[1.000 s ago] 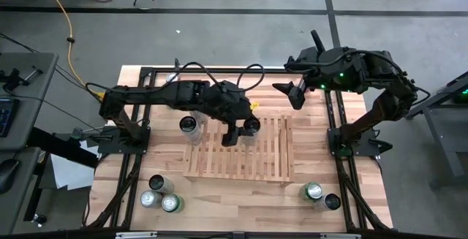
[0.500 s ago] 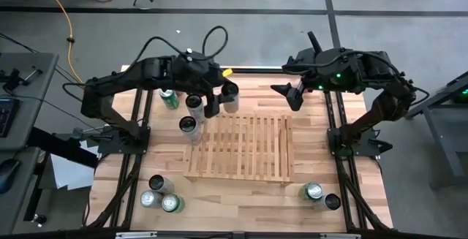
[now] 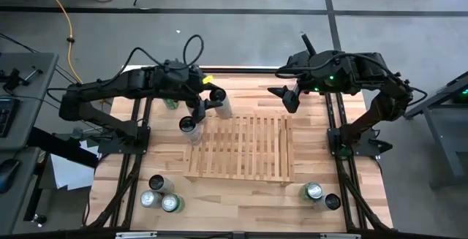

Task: Place canned beverage on shelf
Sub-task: Put the top right white yellow soda can on the shelf

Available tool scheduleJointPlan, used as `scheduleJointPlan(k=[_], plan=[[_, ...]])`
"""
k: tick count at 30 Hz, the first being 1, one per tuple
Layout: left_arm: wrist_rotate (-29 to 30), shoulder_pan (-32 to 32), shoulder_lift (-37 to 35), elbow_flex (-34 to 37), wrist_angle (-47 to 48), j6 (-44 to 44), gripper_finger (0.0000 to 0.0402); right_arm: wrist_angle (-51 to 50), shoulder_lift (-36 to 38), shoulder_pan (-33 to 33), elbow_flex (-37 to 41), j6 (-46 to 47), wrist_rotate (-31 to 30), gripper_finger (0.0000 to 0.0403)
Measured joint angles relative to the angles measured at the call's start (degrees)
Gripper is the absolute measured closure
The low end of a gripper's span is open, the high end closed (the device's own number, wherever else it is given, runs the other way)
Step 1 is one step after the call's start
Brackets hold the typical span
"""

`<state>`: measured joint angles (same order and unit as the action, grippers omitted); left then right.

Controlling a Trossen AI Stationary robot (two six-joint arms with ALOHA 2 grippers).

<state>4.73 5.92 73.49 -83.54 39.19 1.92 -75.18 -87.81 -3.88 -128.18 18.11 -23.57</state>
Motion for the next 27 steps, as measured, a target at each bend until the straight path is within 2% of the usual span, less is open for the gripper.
scheduleJointPlan(k=[20,27], plan=[[0.0,0.0,1.8,1.4,3.5,-1.0,0.0169,0.0,0.0,0.0,0.0,-0.1,0.0,0.0053],[0.0,0.0,1.8,1.4,4.0,-0.7,0.0111,0.0,0.0,0.0,0.0,0.0,0.0,0.0053]])
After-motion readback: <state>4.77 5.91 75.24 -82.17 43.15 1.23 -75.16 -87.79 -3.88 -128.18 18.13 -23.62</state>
